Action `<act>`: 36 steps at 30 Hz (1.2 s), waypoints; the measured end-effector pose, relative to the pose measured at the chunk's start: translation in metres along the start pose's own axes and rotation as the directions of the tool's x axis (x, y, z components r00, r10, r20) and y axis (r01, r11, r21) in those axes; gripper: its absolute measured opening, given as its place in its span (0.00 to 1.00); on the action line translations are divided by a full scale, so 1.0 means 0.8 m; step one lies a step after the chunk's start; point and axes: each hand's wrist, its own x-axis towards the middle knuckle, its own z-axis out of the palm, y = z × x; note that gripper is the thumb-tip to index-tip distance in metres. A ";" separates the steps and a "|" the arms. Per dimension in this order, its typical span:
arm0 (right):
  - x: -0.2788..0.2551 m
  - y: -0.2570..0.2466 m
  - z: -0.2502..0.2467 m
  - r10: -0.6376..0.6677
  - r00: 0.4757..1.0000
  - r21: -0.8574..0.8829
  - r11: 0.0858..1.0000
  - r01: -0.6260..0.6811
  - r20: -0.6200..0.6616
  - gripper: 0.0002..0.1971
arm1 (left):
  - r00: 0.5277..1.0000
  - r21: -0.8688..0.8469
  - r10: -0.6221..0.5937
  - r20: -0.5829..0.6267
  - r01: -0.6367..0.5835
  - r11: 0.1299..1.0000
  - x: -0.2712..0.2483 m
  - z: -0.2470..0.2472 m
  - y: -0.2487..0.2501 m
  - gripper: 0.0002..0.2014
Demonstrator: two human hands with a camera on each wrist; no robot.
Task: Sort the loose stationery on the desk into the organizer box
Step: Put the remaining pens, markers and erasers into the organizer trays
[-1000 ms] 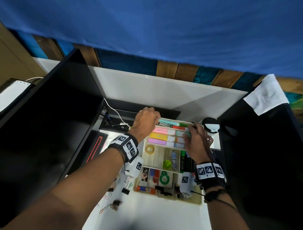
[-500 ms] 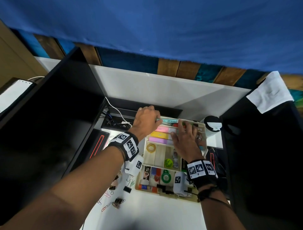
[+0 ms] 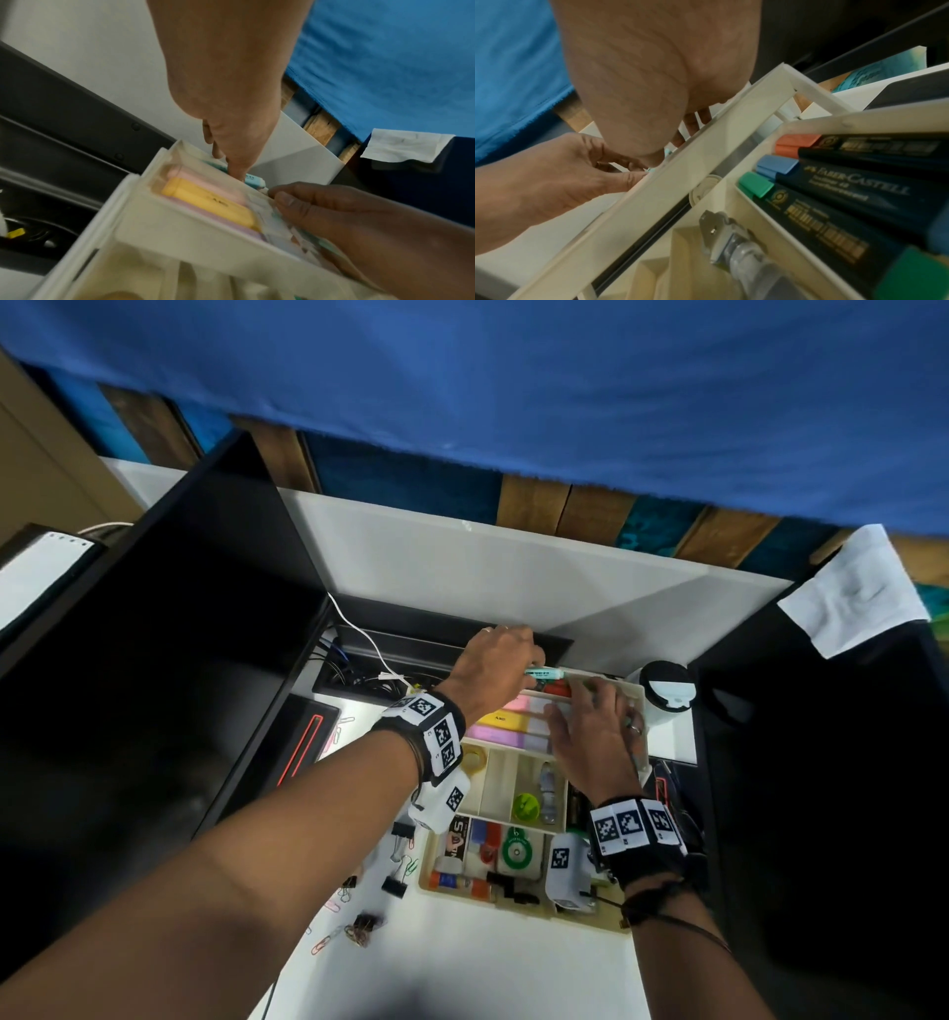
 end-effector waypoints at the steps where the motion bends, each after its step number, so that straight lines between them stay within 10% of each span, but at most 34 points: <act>1: 0.000 0.004 0.000 0.006 1.000 0.012 1.000 -0.006 -0.023 0.27 | 1.000 -0.001 0.010 0.016 -0.010 1.000 0.002 -0.002 0.001 0.12; 8: 0.001 0.018 -0.004 -0.010 1.000 0.053 0.999 0.011 -0.029 0.28 | 0.997 -0.235 -0.046 -0.056 0.032 0.971 0.007 -0.023 -0.006 0.09; 14: 0.007 0.025 0.003 -0.013 0.996 0.063 0.998 0.018 -0.084 0.24 | 0.965 -0.697 -0.227 -0.133 0.072 0.714 -0.005 -0.050 -0.026 0.18; 22: 0.008 0.031 0.008 0.018 0.990 0.066 0.998 -0.009 -0.142 0.21 | 0.968 -0.627 -0.249 0.034 0.215 0.749 -0.029 -0.001 -0.051 0.05; 36: 0.001 0.034 -0.009 0.069 0.996 0.131 0.990 -0.060 -0.064 0.23 | 0.999 -0.166 0.036 -0.023 -0.039 0.985 -0.019 0.002 -0.043 0.08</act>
